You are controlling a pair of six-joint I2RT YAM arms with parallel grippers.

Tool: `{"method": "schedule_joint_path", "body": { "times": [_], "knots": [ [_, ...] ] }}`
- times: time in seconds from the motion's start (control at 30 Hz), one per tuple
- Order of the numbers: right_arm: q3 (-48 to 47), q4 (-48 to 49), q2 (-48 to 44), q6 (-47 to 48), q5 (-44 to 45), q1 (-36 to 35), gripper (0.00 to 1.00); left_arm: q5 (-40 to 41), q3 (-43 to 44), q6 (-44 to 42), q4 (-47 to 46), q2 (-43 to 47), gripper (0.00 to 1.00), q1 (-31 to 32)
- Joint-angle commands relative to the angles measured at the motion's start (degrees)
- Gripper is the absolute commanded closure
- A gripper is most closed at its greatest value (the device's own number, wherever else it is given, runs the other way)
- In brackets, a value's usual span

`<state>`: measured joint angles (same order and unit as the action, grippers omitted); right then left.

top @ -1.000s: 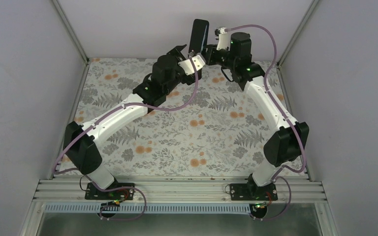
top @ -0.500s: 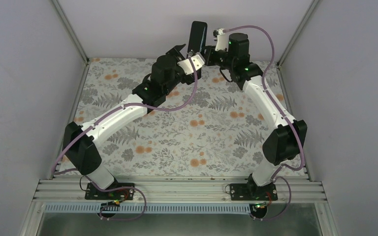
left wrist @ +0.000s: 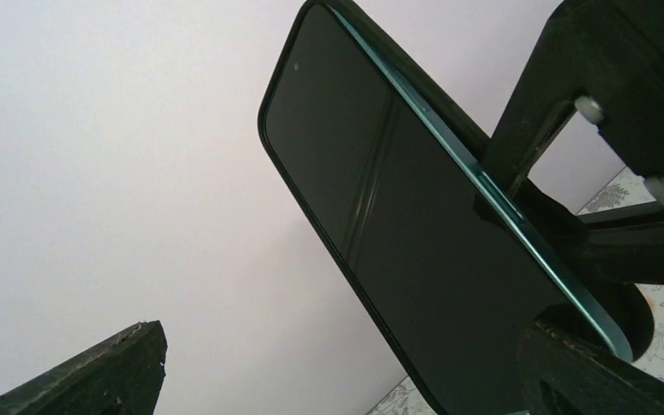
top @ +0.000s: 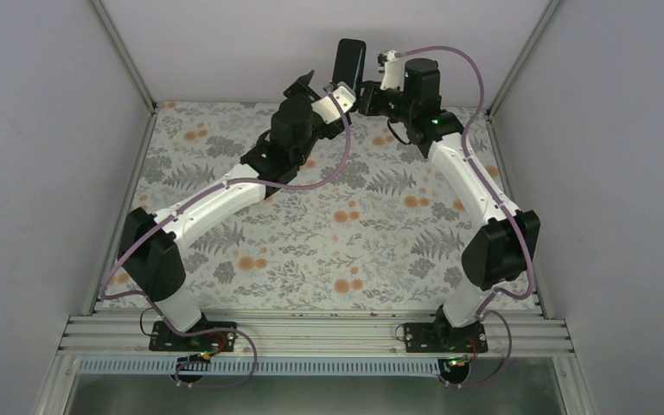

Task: Take the phone out of the phone case
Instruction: Remove the phone case from the phone.

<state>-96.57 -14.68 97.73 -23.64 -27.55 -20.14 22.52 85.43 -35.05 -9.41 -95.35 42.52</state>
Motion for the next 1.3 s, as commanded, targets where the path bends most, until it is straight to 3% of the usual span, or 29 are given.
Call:
{"method": "schedule_joint_path", "body": {
  "times": [0.0,0.2,0.53,1.03,1.17,1.27],
  "knots": [
    [-0.6,5.4,-2.02,-1.66,-2.68,0.19,0.97,-1.56,0.41,2.56,-0.11,-0.23,0.0,0.45],
    [-0.9,4.5,-1.65,-0.94,-1.2,0.63,0.97,-9.14,-0.46,4.47,3.26,2.37,0.0,0.63],
    [-1.94,4.58,-0.83,-1.24,-0.89,0.63,0.97,-11.62,-0.85,4.65,4.99,2.4,0.0,0.59],
    [-0.71,5.53,-2.02,-3.15,-2.26,0.62,0.97,-2.05,3.77,4.59,3.74,-2.76,0.0,0.86],
    [-0.24,5.73,-4.61,-3.95,-2.82,0.63,0.97,4.84,2.51,3.1,-0.85,-3.69,0.0,1.64],
    [0.11,5.92,-5.05,-4.86,-3.43,0.62,0.97,12.08,1.38,-2.74,-8.55,-4.58,0.0,2.05]
  ]
}}
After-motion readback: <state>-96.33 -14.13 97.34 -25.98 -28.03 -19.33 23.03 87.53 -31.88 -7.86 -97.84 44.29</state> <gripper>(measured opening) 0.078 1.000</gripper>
